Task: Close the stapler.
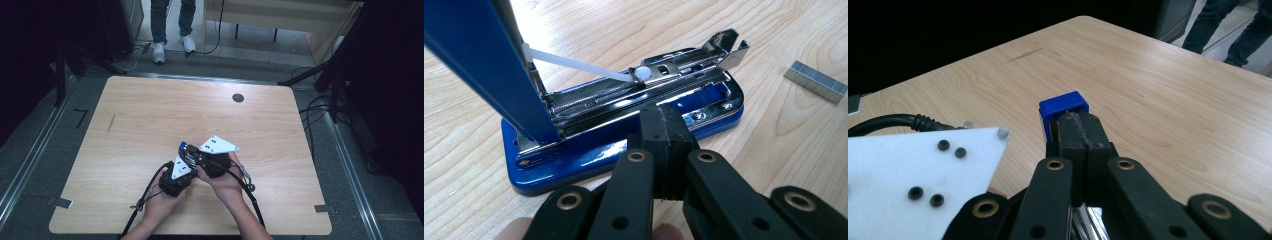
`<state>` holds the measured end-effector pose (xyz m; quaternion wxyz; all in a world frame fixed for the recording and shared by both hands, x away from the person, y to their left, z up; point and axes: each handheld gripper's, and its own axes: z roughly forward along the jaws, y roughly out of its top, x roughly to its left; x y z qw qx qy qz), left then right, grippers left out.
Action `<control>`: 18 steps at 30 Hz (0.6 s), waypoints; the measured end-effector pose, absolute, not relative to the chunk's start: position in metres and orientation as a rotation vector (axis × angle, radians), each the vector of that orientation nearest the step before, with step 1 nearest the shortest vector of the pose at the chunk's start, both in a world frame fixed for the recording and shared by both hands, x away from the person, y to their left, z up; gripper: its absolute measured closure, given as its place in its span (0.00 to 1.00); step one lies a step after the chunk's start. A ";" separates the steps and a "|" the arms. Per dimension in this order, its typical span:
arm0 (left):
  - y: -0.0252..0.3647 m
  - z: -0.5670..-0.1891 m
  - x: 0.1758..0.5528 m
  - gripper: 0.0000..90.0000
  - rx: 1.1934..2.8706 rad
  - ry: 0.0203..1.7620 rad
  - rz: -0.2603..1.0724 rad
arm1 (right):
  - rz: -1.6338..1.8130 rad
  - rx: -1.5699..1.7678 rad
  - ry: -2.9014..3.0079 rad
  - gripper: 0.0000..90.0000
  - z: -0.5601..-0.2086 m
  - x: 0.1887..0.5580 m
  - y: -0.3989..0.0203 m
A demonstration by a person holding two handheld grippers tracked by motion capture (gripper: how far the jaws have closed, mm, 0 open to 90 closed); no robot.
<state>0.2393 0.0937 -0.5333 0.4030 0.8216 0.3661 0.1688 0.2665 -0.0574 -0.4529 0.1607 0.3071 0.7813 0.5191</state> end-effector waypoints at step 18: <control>0.093 -0.534 0.239 1.00 2.077 0.918 0.429 | 1.530 0.879 2.248 1.00 -0.456 0.278 -0.048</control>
